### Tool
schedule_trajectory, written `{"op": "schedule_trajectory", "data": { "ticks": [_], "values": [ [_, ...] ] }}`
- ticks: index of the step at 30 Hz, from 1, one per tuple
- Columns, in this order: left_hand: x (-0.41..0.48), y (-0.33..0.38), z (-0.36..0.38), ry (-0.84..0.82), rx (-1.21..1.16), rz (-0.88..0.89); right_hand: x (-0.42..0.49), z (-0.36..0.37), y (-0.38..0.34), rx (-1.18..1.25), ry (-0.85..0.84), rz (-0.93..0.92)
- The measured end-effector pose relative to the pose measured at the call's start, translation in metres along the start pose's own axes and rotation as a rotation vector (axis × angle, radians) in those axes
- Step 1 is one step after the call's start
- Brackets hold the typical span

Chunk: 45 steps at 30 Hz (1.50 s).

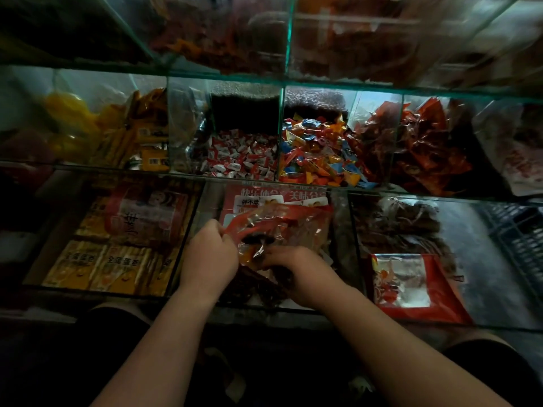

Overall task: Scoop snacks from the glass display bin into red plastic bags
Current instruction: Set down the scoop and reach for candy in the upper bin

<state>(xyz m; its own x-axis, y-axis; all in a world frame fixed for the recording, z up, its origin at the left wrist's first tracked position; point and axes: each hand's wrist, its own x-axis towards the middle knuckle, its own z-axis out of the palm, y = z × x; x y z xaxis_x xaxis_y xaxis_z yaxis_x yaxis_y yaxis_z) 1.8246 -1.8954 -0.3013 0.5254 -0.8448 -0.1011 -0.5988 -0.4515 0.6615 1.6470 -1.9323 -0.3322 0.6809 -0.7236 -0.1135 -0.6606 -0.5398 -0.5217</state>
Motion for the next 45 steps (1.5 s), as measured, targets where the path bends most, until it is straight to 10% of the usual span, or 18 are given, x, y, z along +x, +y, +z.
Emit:
{"op": "schedule_trajectory", "data": {
  "ticks": [15,23,30,45],
  "values": [
    [0.006,0.002,0.005,-0.159,-0.05,-0.042,0.038,0.008,0.004,-0.052,0.016,0.021],
    [0.003,-0.02,-0.021,-0.071,0.067,-0.064,0.029,0.026,0.01,0.157,0.229,-0.002],
    [-0.005,-0.02,-0.013,-0.098,-0.036,-0.053,0.034,0.049,-0.005,0.641,0.513,0.346],
    [-0.016,-0.038,-0.002,-0.017,-0.229,-0.001,0.036,0.061,-0.029,0.934,0.419,0.505]
  ]
}}
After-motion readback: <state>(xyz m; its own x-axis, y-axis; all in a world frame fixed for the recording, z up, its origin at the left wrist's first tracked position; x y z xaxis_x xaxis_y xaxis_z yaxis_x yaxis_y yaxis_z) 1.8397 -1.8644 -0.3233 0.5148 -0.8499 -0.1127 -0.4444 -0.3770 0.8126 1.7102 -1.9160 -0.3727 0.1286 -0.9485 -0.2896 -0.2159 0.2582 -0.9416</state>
